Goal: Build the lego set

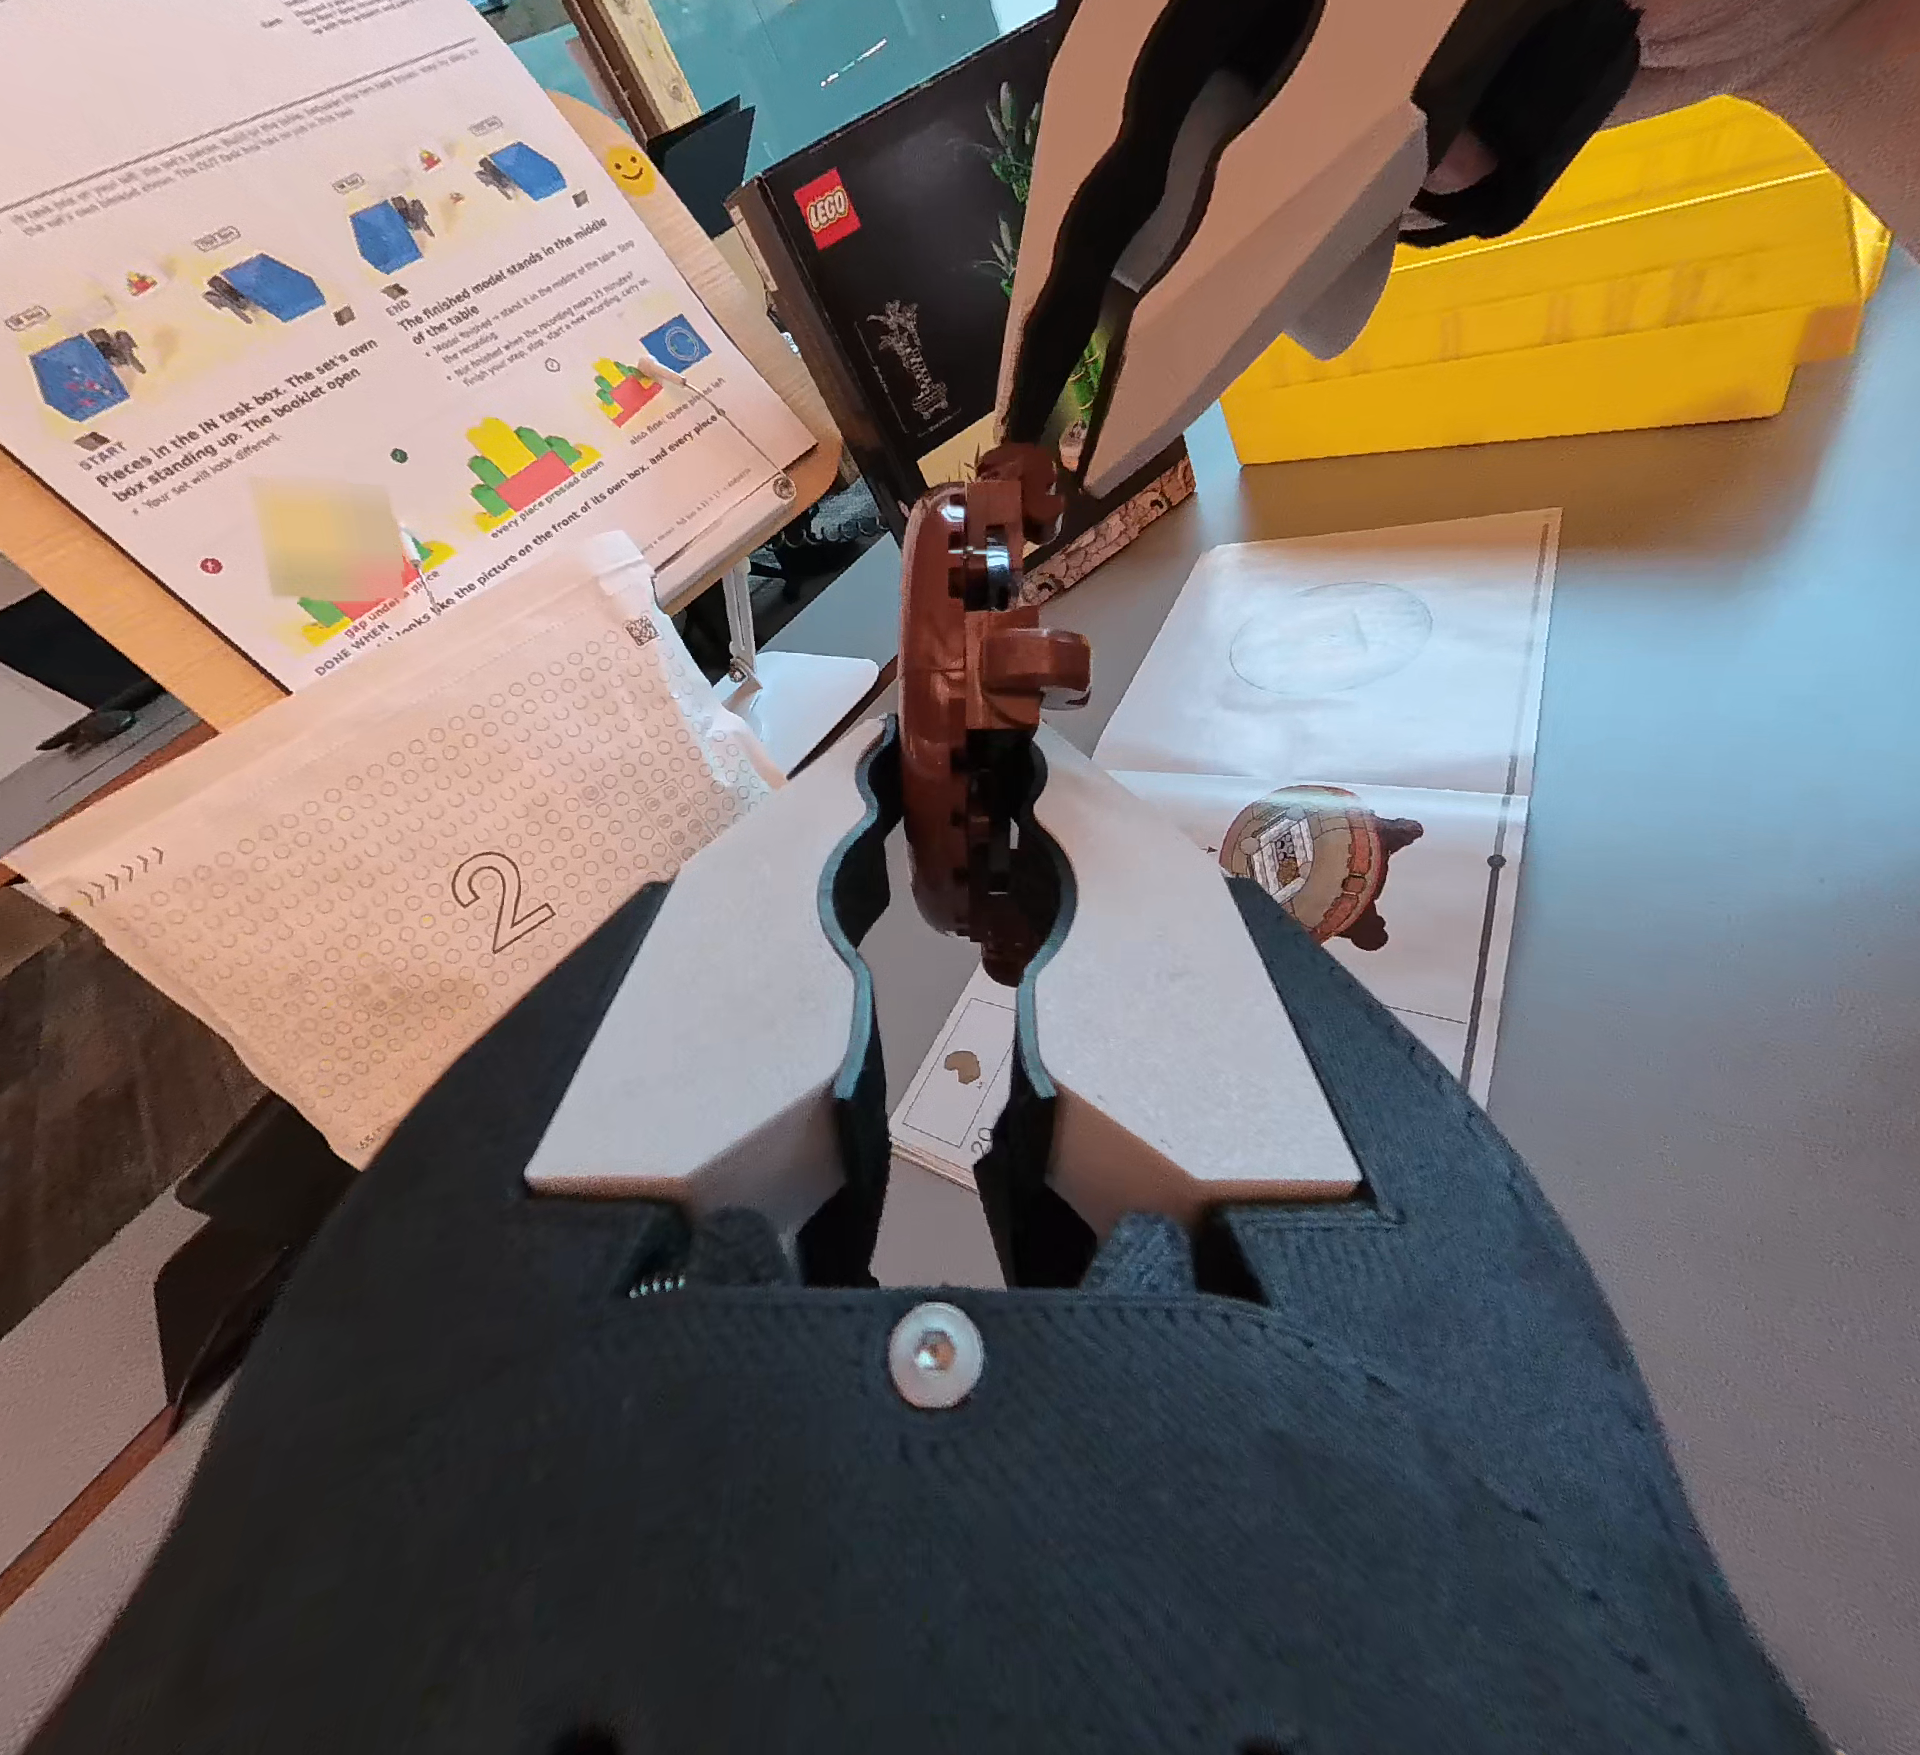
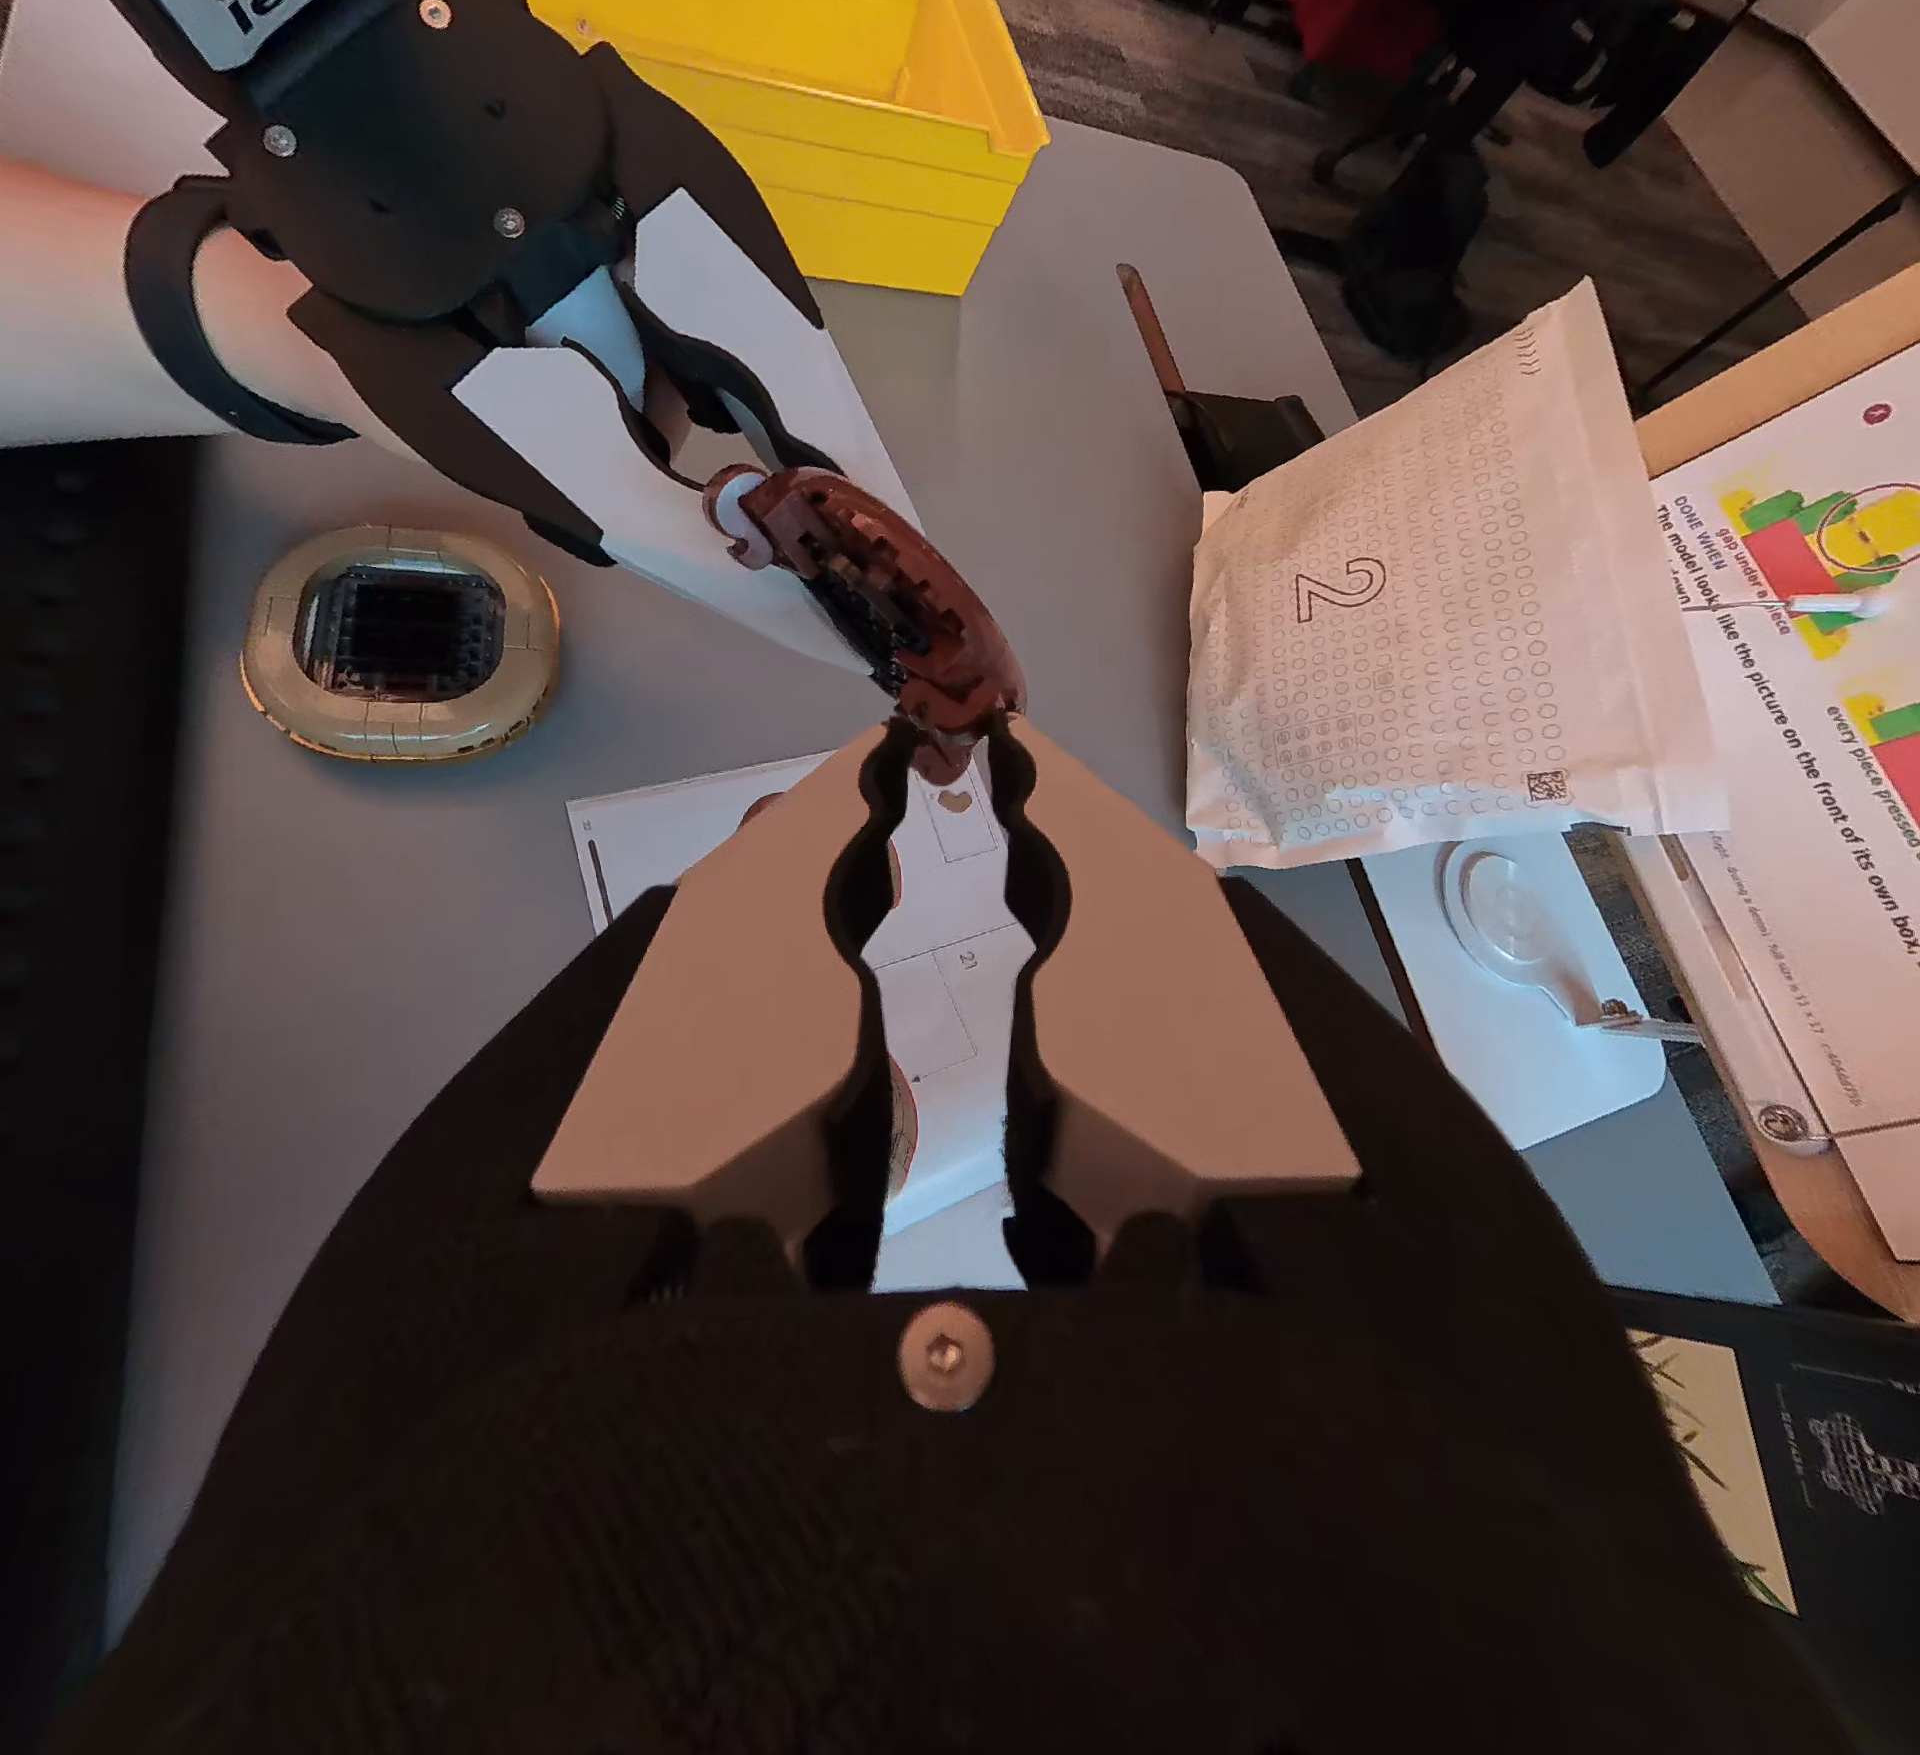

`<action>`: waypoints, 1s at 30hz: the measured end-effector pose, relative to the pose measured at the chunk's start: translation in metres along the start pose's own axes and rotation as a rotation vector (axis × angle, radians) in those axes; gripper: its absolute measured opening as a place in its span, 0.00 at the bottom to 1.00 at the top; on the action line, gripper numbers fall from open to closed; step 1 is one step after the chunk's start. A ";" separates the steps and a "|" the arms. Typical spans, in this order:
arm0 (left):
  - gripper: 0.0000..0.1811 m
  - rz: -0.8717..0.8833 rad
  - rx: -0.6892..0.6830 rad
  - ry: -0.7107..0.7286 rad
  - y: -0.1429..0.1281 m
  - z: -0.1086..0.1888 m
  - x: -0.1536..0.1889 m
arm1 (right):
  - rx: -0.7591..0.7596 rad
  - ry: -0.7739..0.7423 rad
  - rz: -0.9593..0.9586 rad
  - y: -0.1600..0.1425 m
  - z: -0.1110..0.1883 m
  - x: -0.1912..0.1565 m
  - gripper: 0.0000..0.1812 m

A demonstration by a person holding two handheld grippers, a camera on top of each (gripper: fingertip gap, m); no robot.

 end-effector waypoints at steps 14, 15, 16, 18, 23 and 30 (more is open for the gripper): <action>0.09 0.193 0.006 0.061 0.003 0.007 -0.015 | 0.105 -0.129 0.017 0.015 -0.016 0.002 0.12; 0.09 0.200 0.011 0.063 0.003 0.008 -0.015 | 0.108 -0.144 0.026 0.016 -0.017 0.001 0.12; 0.09 0.213 0.017 0.062 0.003 0.009 -0.016 | 0.110 -0.159 0.036 0.017 -0.018 0.001 0.12; 0.09 0.244 0.028 0.055 0.004 0.009 -0.017 | 0.113 -0.191 0.053 0.019 -0.018 0.000 0.11; 0.09 0.284 0.047 0.050 0.006 0.012 -0.018 | 0.122 -0.246 0.105 0.024 -0.018 -0.003 0.09; 0.09 0.282 0.045 0.045 0.007 0.013 -0.017 | 0.129 -0.273 0.197 0.024 -0.016 -0.006 0.09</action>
Point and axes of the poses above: each gripper's, where its closed fingertips meet, z back along the fingers, y out of its top, x = y × z across the jaws, the point moved 8 cm from there along z, back along the fingers
